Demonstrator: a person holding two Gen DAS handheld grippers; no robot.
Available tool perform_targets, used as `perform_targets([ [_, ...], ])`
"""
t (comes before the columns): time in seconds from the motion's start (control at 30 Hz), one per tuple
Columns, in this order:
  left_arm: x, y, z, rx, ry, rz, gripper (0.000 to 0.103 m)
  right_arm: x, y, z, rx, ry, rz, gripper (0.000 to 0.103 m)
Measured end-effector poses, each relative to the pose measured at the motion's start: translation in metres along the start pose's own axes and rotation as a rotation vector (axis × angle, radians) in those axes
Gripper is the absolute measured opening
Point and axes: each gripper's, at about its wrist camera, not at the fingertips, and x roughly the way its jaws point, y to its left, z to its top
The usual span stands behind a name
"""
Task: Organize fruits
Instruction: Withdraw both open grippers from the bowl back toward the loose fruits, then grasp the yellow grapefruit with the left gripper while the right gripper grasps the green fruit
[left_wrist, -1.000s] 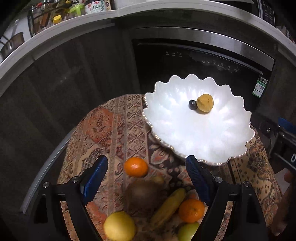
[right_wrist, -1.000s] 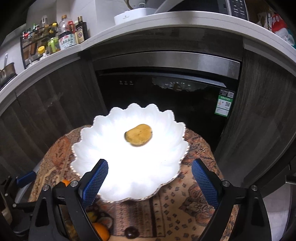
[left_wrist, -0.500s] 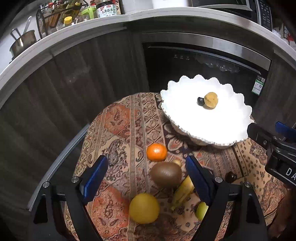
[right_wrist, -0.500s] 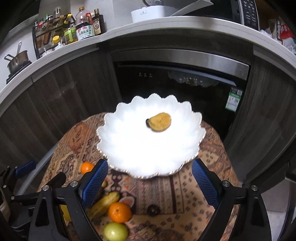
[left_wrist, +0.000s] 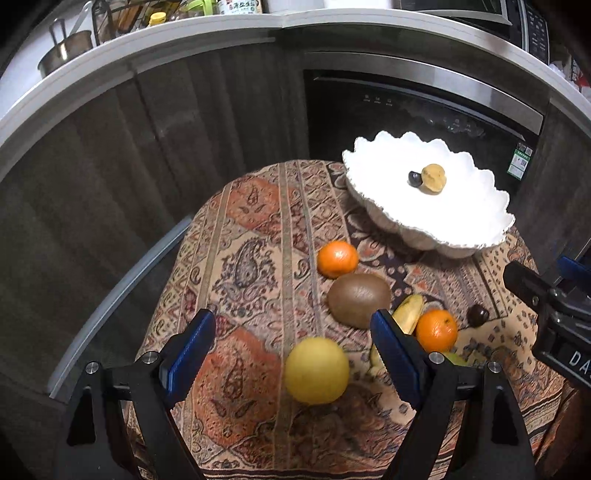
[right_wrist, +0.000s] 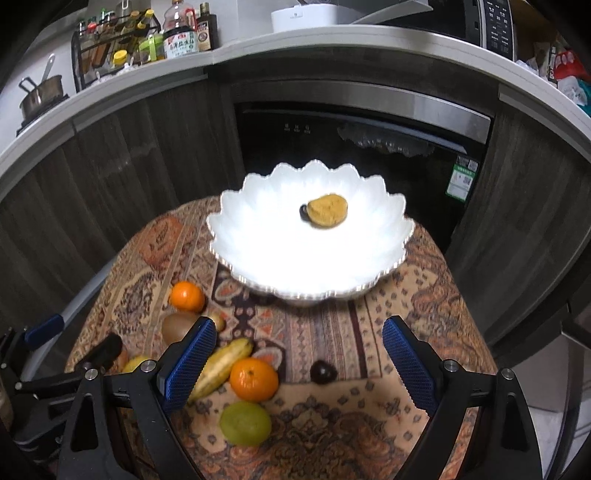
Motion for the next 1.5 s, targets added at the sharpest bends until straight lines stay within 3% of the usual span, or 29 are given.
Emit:
perform_targets([
  [0.43, 0.022, 0.014, -0.036, -0.009, 0.026, -0.033, 0.086, 0.015, 0.02, -0.04, -0.041, 0.085, -0.02, 0.093],
  [1.2, 0.066, 0.006, -0.046, -0.012, 0.106, -0.112, 0.086, 0.055, 0.029, -0.072, -0.067, 0.211, 0.014, 0.092],
  [1.3, 0.07, 0.007, -0.047, -0.024, 0.114, -0.115, 0.086, 0.059, 0.029, -0.073, -0.067, 0.216, 0.021, 0.09],
  [1.5, 0.072, 0.006, -0.048, -0.028, 0.12, -0.127, 0.079, 0.068, 0.031, -0.076, -0.052, 0.243, 0.074, 0.074],
])
